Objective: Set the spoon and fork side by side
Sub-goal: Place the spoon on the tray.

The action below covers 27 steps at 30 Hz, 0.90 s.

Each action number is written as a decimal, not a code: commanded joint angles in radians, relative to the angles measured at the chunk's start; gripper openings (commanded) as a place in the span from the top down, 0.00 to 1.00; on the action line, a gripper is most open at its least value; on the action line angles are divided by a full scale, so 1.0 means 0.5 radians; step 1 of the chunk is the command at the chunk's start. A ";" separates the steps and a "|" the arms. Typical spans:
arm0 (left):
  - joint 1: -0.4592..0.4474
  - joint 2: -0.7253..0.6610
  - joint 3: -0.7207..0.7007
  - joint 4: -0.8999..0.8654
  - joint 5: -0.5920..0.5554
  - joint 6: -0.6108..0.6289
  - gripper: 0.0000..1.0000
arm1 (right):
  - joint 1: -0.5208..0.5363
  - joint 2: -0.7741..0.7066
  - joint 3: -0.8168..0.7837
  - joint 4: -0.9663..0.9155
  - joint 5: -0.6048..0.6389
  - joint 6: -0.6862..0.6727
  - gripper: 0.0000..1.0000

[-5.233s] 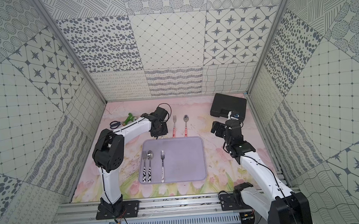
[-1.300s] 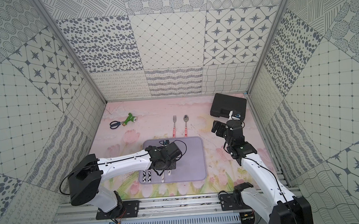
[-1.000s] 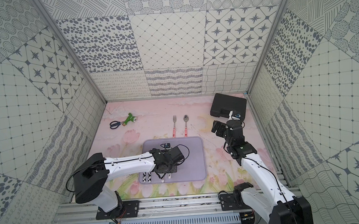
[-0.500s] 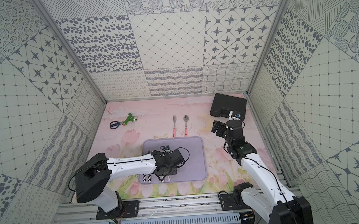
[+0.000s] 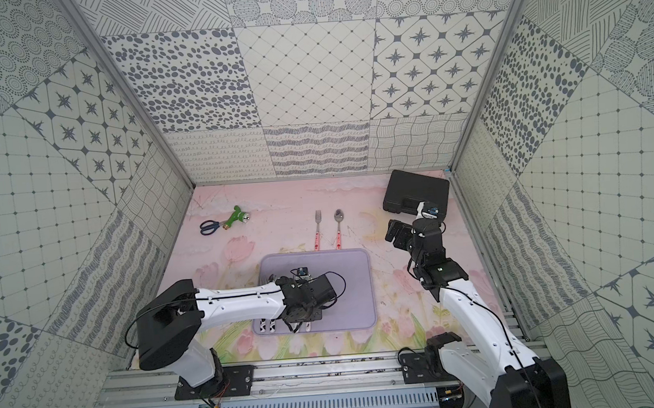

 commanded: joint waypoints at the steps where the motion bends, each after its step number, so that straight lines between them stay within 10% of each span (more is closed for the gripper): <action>1: -0.025 0.001 -0.007 -0.093 -0.052 -0.047 0.90 | 0.012 -0.013 -0.017 0.040 0.014 -0.010 0.03; 27: -0.023 0.020 0.066 -0.144 -0.070 -0.007 0.75 | 0.012 -0.004 -0.014 0.040 0.011 -0.008 0.03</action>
